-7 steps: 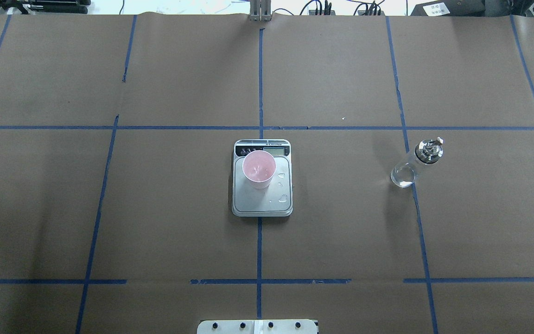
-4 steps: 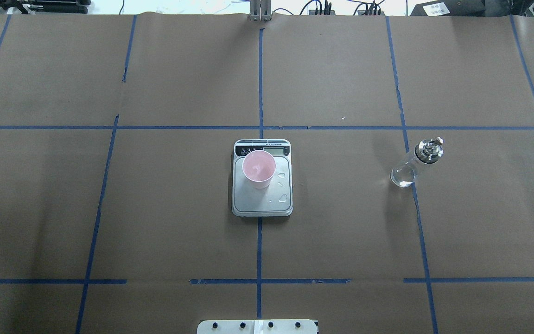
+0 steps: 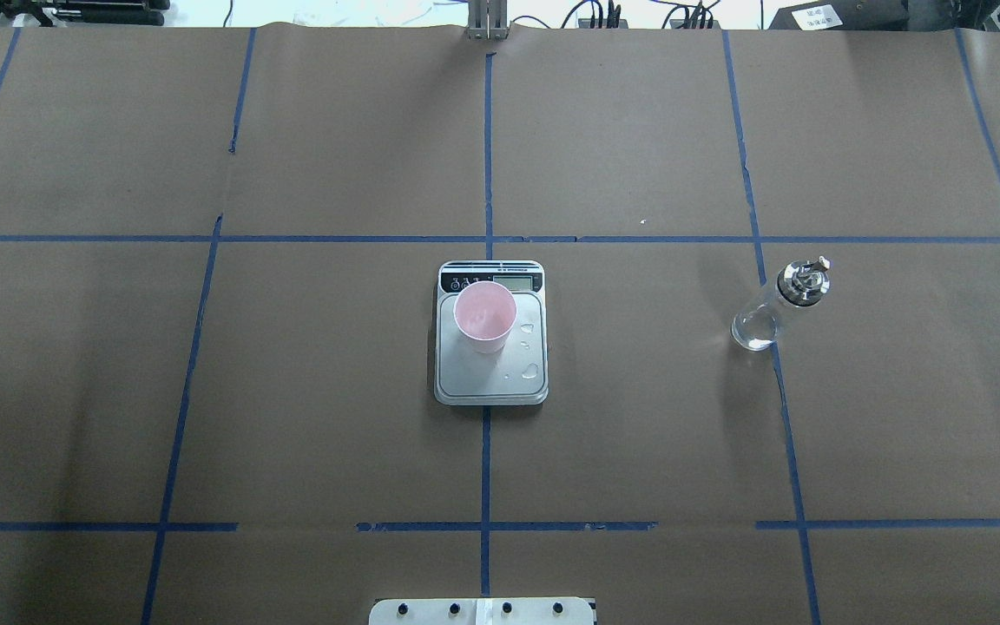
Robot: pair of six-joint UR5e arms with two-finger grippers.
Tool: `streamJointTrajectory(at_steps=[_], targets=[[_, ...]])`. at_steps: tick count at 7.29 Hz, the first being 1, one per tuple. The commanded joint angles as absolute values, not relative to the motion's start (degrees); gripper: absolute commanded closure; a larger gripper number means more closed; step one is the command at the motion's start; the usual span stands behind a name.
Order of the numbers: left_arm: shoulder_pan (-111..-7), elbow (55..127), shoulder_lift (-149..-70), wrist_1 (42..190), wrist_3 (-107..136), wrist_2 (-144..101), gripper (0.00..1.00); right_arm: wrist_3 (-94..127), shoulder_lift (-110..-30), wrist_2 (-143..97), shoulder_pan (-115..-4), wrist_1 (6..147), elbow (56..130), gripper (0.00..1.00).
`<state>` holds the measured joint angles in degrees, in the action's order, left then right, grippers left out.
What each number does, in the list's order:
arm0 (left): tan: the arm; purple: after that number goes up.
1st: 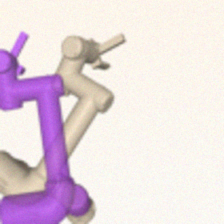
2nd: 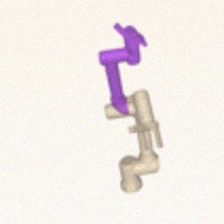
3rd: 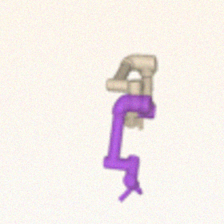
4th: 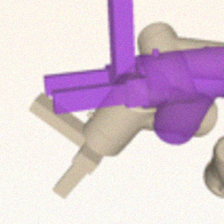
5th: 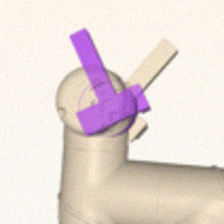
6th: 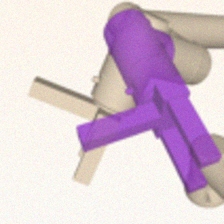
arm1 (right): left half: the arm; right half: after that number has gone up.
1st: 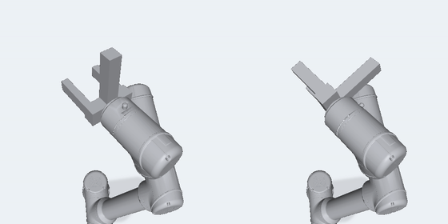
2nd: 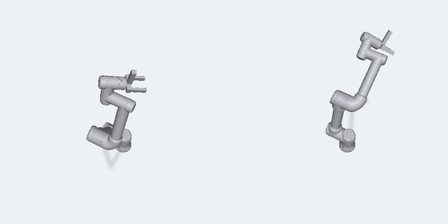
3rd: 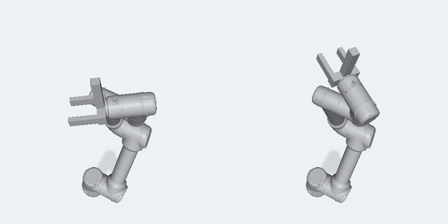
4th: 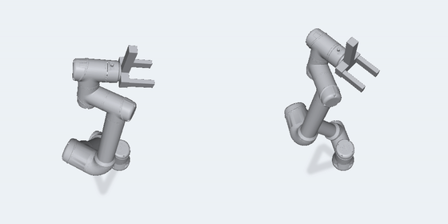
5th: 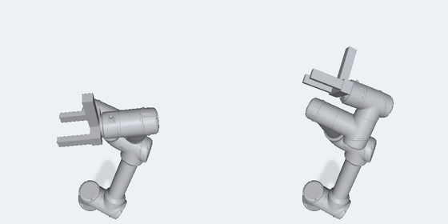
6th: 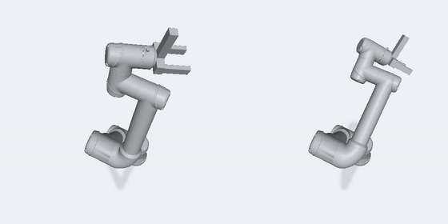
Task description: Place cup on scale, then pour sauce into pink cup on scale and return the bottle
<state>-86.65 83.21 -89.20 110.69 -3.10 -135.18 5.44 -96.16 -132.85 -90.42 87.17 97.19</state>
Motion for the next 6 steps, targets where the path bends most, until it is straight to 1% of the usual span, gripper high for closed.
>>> streamJointTrajectory(at_steps=[1,3,4,6], targets=[[-84.6,84.0,-90.0,106.5,-5.7,-135.2,0.0,5.3,-94.9,-133.2,-89.2,87.2,96.8,0.0],[-85.2,87.7,-90.9,91.6,-20.1,-134.9,0.0,5.3,-94.8,-133.3,-89.0,87.1,96.9,0.0],[-87.6,89.5,-90.9,87.8,-23.2,-134.7,0.0,5.3,-94.9,-133.3,-89.0,87.1,96.9,0.0],[-93.8,90.4,-90.4,87.9,-24.2,-134.7,0.0,5.3,-94.8,-133.2,-89.0,87.0,96.9,0.0]])
